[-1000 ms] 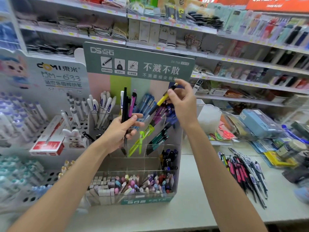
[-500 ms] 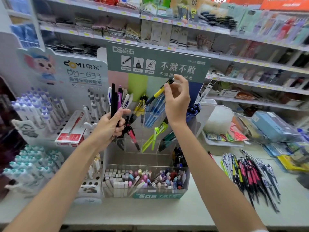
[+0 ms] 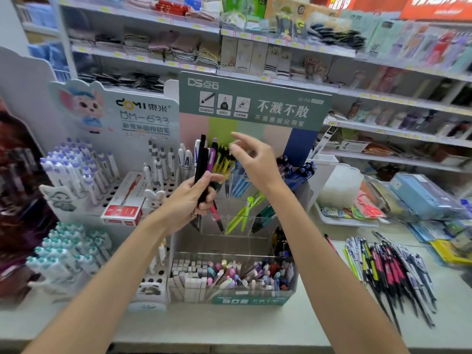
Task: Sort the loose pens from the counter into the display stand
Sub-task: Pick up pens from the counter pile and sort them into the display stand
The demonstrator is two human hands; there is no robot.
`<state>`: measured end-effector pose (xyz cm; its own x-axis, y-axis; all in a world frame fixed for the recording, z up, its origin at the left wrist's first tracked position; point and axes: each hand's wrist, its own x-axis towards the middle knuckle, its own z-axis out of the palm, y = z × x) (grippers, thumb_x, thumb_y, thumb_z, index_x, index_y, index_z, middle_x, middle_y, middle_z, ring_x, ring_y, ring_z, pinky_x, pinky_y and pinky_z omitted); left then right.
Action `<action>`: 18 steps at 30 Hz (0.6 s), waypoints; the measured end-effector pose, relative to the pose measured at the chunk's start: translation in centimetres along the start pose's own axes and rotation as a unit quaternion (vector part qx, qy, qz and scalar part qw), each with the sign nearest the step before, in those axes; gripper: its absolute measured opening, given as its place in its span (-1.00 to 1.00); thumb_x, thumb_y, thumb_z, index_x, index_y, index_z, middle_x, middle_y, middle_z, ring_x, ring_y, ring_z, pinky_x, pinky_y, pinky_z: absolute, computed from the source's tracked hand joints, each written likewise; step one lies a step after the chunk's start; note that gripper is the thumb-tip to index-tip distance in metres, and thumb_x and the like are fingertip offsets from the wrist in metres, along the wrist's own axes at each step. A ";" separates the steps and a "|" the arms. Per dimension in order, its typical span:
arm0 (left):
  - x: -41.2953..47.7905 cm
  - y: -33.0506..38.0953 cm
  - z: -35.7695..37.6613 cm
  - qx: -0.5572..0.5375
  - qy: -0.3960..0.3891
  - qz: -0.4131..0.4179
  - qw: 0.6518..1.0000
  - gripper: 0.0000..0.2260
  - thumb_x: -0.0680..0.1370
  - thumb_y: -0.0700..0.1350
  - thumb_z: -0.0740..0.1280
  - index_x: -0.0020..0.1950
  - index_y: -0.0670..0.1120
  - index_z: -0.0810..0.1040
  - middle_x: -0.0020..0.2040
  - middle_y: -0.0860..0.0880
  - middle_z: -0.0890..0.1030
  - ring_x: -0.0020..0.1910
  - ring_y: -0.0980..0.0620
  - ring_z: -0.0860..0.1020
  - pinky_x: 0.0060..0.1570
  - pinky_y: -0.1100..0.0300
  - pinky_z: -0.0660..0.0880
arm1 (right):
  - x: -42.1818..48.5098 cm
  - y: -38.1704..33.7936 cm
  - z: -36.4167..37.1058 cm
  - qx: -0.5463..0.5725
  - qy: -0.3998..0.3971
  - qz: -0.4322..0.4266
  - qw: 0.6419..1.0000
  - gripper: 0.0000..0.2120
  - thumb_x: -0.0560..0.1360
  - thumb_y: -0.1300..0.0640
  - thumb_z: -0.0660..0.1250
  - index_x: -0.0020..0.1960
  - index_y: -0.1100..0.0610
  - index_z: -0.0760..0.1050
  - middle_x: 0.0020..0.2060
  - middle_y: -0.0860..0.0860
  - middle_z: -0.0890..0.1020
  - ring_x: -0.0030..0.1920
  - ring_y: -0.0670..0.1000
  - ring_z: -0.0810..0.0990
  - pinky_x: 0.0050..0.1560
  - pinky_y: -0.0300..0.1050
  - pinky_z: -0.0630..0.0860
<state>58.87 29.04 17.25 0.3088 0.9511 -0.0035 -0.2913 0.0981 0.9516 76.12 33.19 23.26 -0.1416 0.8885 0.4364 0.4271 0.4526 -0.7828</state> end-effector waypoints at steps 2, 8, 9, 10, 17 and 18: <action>0.8 0.0 1.3 0.014 -0.029 -0.014 0.999 -0.59 0.58 0.12 0.18 0.28 -0.12 0.53 -0.35 0.00 0.38 -0.46 0.12 0.26 -0.50 0.32 0.22 | -0.7 -0.6 -0.7 0.075 -0.094 0.037 0.992 -0.58 0.55 0.19 0.38 0.39 0.11 0.45 0.01 0.04 0.68 0.04 -0.02 0.66 0.08 -0.14 0.59; 2.4 -1.0 4.3 0.080 -0.047 -0.002 0.996 -0.66 0.62 0.09 0.16 0.14 -0.16 0.49 -0.34 0.00 0.40 -0.52 0.14 0.24 -0.53 0.33 0.19 | -0.9 1.5 -7.2 0.107 0.231 0.057 0.965 -0.65 0.53 0.22 0.39 0.29 0.05 0.47 -0.08 0.10 0.69 -0.03 0.09 0.67 0.11 0.11 0.60; 2.6 -1.2 4.5 0.077 -0.049 -0.004 0.996 -0.64 0.60 0.12 0.16 0.13 -0.16 0.47 -0.34 0.01 0.39 -0.51 0.15 0.24 -0.53 0.34 0.20 | -1.0 2.0 -8.5 0.081 0.284 0.049 0.954 -0.66 0.53 0.20 0.38 0.28 0.03 0.46 -0.09 0.05 0.67 -0.04 0.04 0.66 0.10 0.07 0.60; 2.8 -1.4 4.7 0.069 -0.053 -0.006 0.996 -0.63 0.59 0.14 0.15 0.11 -0.15 0.45 -0.35 0.01 0.38 -0.51 0.15 0.24 -0.54 0.34 0.21 | -1.0 2.5 -9.5 0.055 0.316 0.038 0.947 -0.66 0.54 0.20 0.36 0.28 0.01 0.44 -0.12 -0.02 0.66 -0.07 -0.04 0.65 0.08 0.00 0.60; 3.4 -1.4 5.1 0.010 -0.059 -0.019 0.998 -0.79 0.66 0.00 0.13 0.12 -0.12 0.41 -0.32 0.02 0.42 -0.48 0.15 0.27 -0.53 0.35 0.20 | -0.2 5.9 -8.9 -0.135 0.233 -0.004 0.963 -0.73 0.51 0.27 0.37 0.21 0.16 0.52 -0.12 0.02 0.66 -0.11 -0.02 0.62 0.02 -0.13 0.57; 3.3 -1.4 5.0 -0.002 -0.058 -0.019 0.998 -0.80 0.65 -0.03 0.15 0.13 -0.14 0.43 -0.31 0.01 0.43 -0.46 0.14 0.29 -0.52 0.35 0.21 | -0.1 6.7 -8.3 -0.170 0.179 0.014 0.969 -0.76 0.51 0.26 0.38 0.18 0.18 0.56 -0.07 0.07 0.67 -0.05 0.04 0.62 0.08 -0.08 0.55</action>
<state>64.83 30.62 17.47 0.4232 0.9060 -0.0035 -0.2808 0.1348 0.9503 86.40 35.52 21.65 0.1661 0.7895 0.5909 0.7040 0.3247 -0.6317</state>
